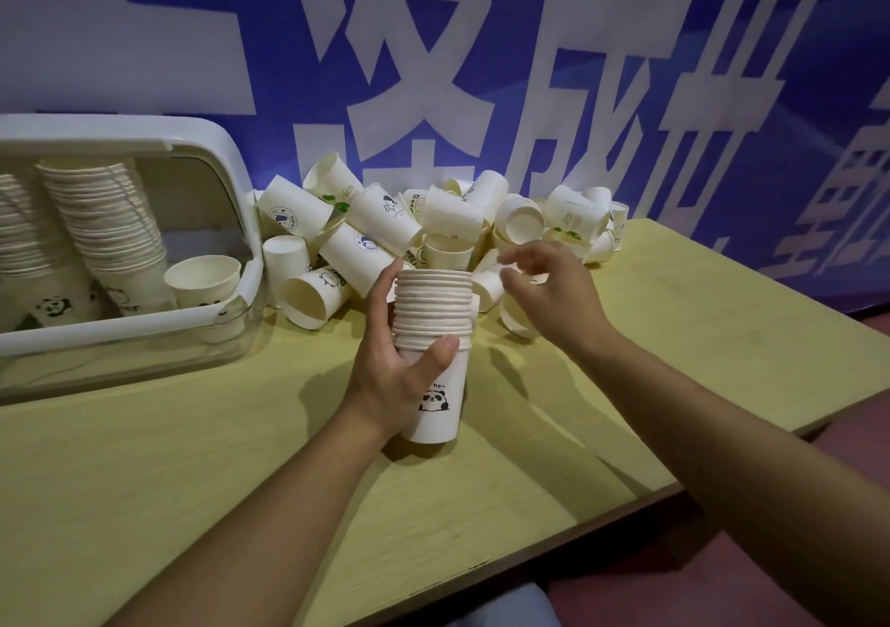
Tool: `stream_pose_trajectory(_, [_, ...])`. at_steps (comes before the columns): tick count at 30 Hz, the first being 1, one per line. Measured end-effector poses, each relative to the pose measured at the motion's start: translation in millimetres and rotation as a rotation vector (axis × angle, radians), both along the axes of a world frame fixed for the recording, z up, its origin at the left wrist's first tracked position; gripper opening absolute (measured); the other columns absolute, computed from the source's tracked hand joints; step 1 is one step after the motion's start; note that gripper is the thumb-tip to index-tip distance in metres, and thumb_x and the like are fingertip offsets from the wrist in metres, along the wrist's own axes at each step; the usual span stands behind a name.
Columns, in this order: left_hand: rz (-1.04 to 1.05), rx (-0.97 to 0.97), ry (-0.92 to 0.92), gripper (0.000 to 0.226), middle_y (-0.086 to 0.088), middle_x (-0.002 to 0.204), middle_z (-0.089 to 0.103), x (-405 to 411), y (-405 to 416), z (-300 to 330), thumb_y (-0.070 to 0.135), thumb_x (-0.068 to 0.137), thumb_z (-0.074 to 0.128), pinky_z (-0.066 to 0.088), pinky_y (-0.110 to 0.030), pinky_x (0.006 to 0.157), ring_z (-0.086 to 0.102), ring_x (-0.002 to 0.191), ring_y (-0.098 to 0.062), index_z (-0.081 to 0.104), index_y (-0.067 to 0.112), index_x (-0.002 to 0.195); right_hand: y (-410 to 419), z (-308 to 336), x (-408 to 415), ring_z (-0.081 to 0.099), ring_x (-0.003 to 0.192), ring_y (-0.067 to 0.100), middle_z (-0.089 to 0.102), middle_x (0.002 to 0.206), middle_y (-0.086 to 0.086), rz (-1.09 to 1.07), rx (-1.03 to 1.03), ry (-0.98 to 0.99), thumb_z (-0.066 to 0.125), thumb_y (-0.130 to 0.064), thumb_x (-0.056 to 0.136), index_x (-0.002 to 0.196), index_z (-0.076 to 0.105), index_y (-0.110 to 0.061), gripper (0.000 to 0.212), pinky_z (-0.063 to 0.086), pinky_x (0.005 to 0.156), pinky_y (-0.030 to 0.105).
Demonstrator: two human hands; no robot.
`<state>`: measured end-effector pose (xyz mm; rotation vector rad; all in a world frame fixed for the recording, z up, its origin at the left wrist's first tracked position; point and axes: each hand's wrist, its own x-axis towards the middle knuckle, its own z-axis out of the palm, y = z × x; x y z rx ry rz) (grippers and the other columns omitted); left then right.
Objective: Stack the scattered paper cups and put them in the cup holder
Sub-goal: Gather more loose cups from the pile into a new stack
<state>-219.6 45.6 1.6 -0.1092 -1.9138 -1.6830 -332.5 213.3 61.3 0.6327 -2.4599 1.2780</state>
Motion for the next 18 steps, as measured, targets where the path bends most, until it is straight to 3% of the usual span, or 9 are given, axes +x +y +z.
stream_pose_trajectory(3, [-0.017, -0.017, -0.011, 0.088, 0.002, 0.133, 0.058, -1.0, 0.4, -0.9, 0.052, 0.066, 0.072, 0.051, -0.015, 0.085, 0.065, 0.108, -0.006, 0.029, 0.054, 0.142, 13.5, -14.1, -21.9, 0.041, 0.132, 0.026, 0.050, 0.141, 0.003, -0.093, 0.358, -0.059, 0.068, -0.036, 0.089, 0.131, 0.060, -0.033, 0.044, 0.037, 0.107, 0.042])
stream_pose_trajectory(5, [-0.036, -0.024, -0.026, 0.092, 0.001, 0.135, 0.056, -0.7, 0.1, -1.6, 0.053, 0.067, 0.072, 0.051, -0.013, 0.082, 0.065, 0.108, -0.006, 0.027, 0.052, 0.146, 22.6, -27.4, -29.0, 0.032, 0.141, 0.027, 0.041, 0.153, 0.000, -0.095, 0.590, -0.079, 0.066, -0.046, 0.088, 0.143, 0.048, -0.032, 0.060, 0.034, 0.110, 0.048])
stream_pose_trajectory(10, [-0.032, -0.019, -0.024, 0.088, 0.007, 0.133, 0.057, 2.9, 3.1, 1.0, 0.054, 0.066, 0.070, 0.049, -0.009, 0.080, 0.064, 0.105, 0.002, 0.026, 0.056, 0.142, 43.3, -33.2, -29.7, 0.020, 0.147, 0.026, 0.029, 0.157, -0.002, 0.006, 0.957, 0.020, 0.060, -0.056, 0.085, 0.152, 0.030, -0.041, 0.075, 0.011, 0.119, 0.057])
stream_pose_trajectory(12, [-0.037, -0.015, -0.018, 0.087, 0.012, 0.130, 0.057, 3.6, 4.7, 2.7, 0.054, 0.066, 0.069, 0.048, -0.007, 0.078, 0.064, 0.103, 0.007, 0.025, 0.056, 0.140, 52.8, -25.1, -29.2, 0.019, 0.145, 0.028, 0.029, 0.153, 0.001, 0.067, 1.070, 0.062, 0.062, -0.050, 0.085, 0.154, 0.024, -0.041, 0.079, 0.008, 0.120, 0.053])
stream_pose_trajectory(15, [-0.043, -0.012, -0.010, 0.087, 0.012, 0.129, 0.056, 4.1, 6.0, 4.0, 0.054, 0.066, 0.069, 0.048, -0.006, 0.077, 0.064, 0.102, 0.008, 0.025, 0.053, 0.141, 63.3, -13.3, -34.1, 0.023, 0.140, 0.027, 0.033, 0.147, 0.002, 0.113, 1.136, 0.161, 0.062, -0.019, 0.087, 0.155, 0.021, -0.041, 0.082, 0.017, 0.118, 0.041])
stream_pose_trajectory(18, [-0.048, -0.020, -0.008, 0.088, 0.013, 0.127, 0.057, 5.1, 6.1, 3.9, 0.054, 0.066, 0.068, 0.048, -0.006, 0.076, 0.064, 0.100, 0.009, 0.024, 0.052, 0.142, 63.0, -5.6, -42.7, 0.020, 0.146, 0.026, 0.034, 0.152, 0.000, 0.149, 1.117, 0.222, 0.063, -0.012, 0.091, 0.152, 0.028, -0.042, 0.076, 0.022, 0.119, 0.043])
